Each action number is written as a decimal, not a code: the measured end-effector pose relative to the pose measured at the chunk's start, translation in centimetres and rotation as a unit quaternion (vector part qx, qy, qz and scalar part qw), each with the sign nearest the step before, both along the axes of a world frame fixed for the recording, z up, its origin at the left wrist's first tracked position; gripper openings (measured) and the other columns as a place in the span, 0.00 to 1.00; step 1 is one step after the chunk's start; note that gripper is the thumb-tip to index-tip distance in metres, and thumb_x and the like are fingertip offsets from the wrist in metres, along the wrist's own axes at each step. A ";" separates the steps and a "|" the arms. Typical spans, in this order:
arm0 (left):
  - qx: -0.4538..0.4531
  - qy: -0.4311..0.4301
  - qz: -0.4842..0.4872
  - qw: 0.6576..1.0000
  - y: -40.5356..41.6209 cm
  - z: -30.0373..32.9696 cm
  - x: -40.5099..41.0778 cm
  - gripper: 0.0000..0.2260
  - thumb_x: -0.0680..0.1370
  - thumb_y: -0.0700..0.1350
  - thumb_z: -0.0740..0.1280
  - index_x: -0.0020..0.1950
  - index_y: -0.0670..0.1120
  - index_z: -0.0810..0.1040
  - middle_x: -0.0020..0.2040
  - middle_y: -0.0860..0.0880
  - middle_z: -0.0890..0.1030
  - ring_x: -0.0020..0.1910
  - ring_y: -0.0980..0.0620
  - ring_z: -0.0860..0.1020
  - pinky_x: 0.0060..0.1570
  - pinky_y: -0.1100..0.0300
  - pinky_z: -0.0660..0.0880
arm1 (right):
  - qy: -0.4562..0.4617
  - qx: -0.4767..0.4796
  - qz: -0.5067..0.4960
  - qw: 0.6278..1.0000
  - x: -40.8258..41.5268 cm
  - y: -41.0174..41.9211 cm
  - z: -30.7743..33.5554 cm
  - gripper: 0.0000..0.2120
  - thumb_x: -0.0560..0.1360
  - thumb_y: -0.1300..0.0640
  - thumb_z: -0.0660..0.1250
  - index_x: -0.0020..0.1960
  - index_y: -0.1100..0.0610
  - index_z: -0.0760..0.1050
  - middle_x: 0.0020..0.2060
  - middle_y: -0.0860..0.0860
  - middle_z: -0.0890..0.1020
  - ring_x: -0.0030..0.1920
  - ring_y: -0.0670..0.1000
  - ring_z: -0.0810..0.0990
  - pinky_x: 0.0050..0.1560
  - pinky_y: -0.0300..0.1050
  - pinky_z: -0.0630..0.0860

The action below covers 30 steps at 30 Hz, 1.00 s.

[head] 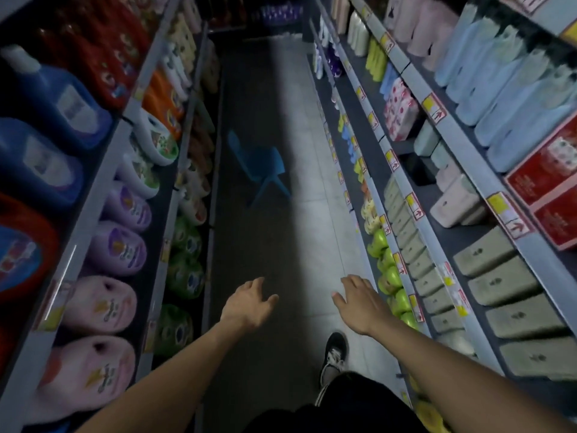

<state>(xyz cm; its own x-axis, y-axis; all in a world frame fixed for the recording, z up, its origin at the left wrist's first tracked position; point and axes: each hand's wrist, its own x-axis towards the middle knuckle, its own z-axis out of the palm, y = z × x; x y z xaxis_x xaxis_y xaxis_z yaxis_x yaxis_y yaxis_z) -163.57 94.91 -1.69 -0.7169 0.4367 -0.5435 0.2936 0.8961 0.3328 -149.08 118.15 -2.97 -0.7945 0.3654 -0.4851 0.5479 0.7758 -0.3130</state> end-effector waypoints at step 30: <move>-0.003 -0.030 0.022 0.999 23.1 -0.6 -32.0 0.32 0.84 0.61 0.59 0.84 0.48 0.58 0.81 0.44 0.66 0.79 0.43 0.65 0.77 0.48 0.64 | -0.077 0.039 0.109 0.990 -34.1 22.0 -1.6 0.28 0.86 0.41 0.49 0.79 0.57 0.63 0.77 0.55 0.66 0.75 0.57 0.65 0.75 0.53 0.65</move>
<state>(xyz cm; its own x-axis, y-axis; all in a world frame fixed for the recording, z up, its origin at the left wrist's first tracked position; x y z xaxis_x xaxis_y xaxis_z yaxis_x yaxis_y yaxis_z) -195.58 118.05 -2.25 -0.7017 0.4017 -0.5884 0.2331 0.9099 0.3432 -183.15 140.19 -4.60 -0.7772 0.2339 -0.5842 0.4009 0.8996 -0.1732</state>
